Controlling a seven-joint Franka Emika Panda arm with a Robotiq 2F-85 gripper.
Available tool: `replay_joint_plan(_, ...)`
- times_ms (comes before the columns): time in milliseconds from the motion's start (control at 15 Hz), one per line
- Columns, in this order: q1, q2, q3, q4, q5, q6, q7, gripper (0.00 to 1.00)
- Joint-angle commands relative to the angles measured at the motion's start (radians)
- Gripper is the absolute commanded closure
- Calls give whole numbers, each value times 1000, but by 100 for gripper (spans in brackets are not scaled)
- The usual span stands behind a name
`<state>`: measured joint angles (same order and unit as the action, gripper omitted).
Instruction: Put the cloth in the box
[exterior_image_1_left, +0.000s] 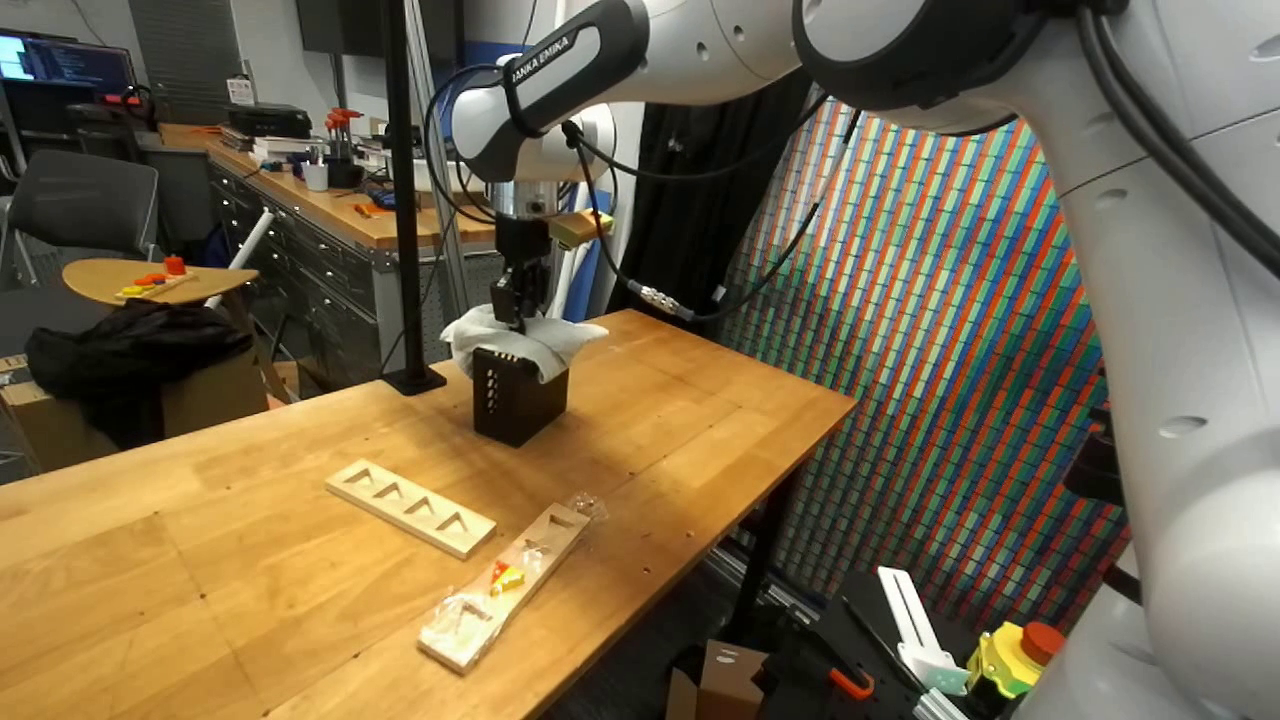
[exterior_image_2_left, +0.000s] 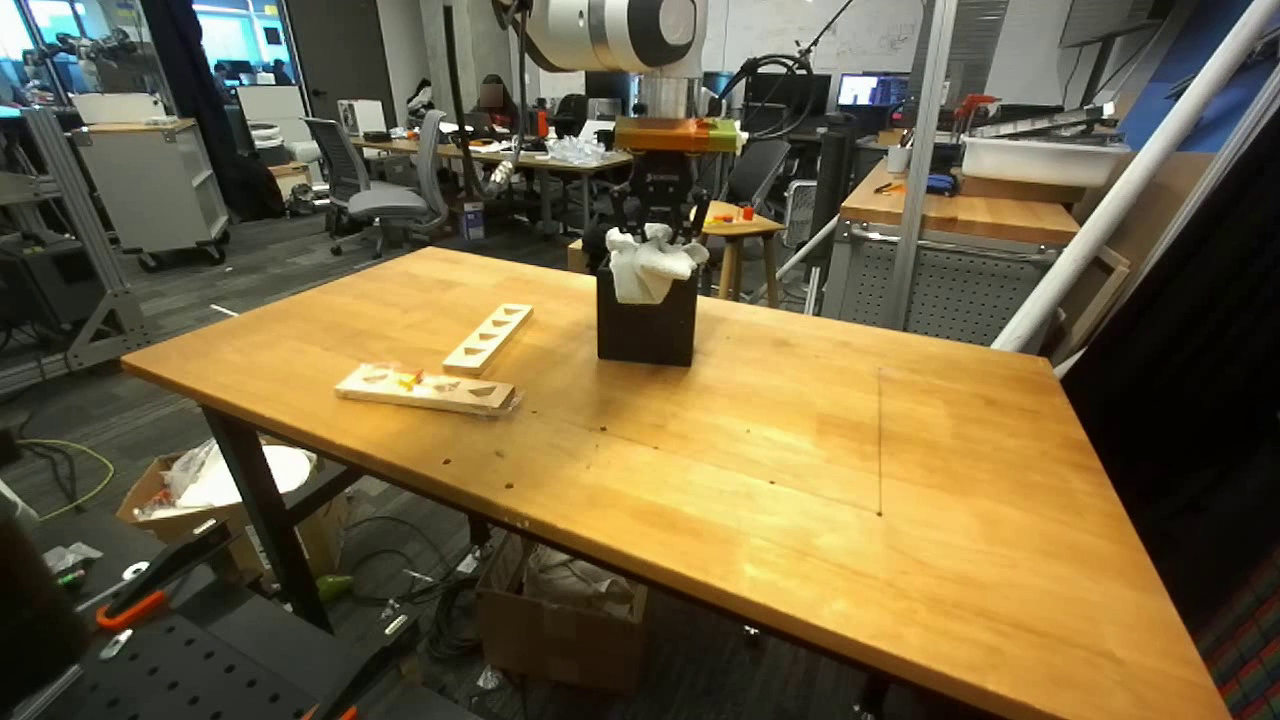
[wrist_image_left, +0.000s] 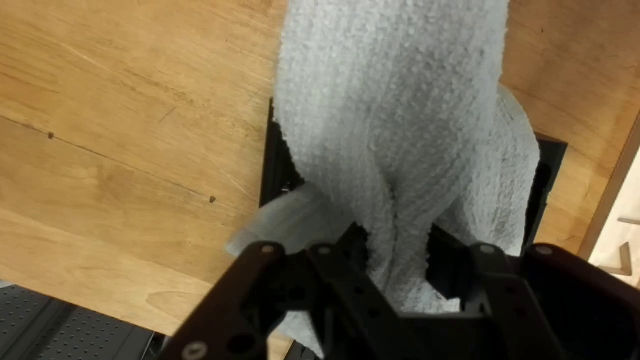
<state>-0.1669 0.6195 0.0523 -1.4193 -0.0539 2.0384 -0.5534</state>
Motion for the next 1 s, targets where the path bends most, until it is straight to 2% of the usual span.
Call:
replay_joint_plan(0, -5, -2, 4, -12, 22, -10, -12, 94)
replay_joint_plan(467, -19, 46, 17, 9, 41, -35, -62, 94)
replay_joint_plan(933, -60, 80, 19, 10, 118, -60, -130, 94)
